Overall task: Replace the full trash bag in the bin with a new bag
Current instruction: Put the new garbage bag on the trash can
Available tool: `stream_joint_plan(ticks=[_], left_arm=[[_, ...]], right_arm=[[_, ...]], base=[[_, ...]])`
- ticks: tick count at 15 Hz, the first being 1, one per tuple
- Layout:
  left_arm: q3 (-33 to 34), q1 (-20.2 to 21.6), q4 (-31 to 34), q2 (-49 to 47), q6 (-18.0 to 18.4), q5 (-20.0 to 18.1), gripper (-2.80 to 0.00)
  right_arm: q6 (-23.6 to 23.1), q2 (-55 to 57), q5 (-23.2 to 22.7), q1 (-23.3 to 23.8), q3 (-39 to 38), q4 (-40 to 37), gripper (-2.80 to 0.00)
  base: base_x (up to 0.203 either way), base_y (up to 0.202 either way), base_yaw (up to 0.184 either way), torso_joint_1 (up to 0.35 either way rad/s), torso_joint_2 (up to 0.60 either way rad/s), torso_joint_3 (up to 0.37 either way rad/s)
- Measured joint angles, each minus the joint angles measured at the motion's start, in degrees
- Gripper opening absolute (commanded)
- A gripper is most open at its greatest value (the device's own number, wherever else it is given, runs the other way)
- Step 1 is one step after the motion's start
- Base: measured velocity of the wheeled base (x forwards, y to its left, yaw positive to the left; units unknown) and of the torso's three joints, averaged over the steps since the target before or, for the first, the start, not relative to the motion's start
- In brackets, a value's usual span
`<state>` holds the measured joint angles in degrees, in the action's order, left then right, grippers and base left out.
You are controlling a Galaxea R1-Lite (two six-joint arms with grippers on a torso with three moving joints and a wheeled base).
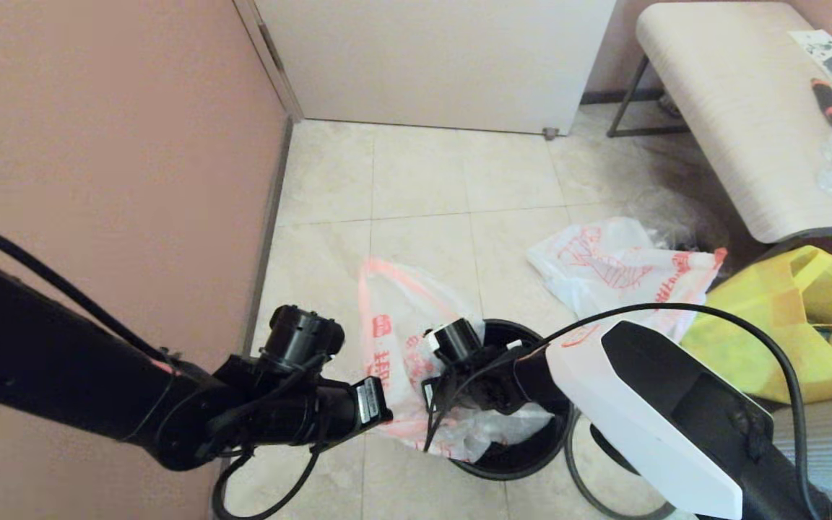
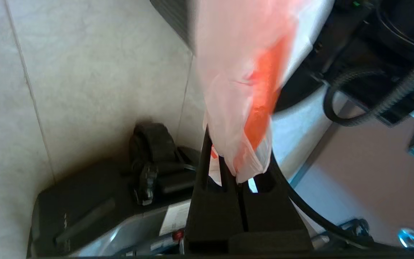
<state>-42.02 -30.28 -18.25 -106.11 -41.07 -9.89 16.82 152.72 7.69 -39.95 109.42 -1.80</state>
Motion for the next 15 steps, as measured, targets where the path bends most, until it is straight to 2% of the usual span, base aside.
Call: stream_joint_plan(ticks=[6,9,11,15], left_arm=[[8.2,1.4,-0.3,7.6,0.1,-0.1,-2.80],[8.5,1.8,-0.3,6.9,0.8,0.0,-2.80],[6.9,2.4,-0.3,4.6,1.0,0.1,-2.80],[1.6,4.1,-0.2,-1.2,2.4,0.3,-2.80]], right_arm=[[0.2,-2.1,-2.4,-5.2,3.0,-0.5,-2.80],[0.4,-3.8,0.9,-5.3,2.1,-2.5,-2.80],[2.0,-6.7,4.2,-3.6,-0.9,-5.3,-2.80],[4.2,-17.8,5.2,1.5,-14.3,-6.8,-2.80]], base=[[0.000,0.000,0.000,0.000,0.00,0.000],[0.000,0.000,0.000,0.000,0.00,0.000],[0.000,0.000,0.000,0.000,0.00,0.000],[0.000,0.000,0.000,0.000,0.00,0.000]])
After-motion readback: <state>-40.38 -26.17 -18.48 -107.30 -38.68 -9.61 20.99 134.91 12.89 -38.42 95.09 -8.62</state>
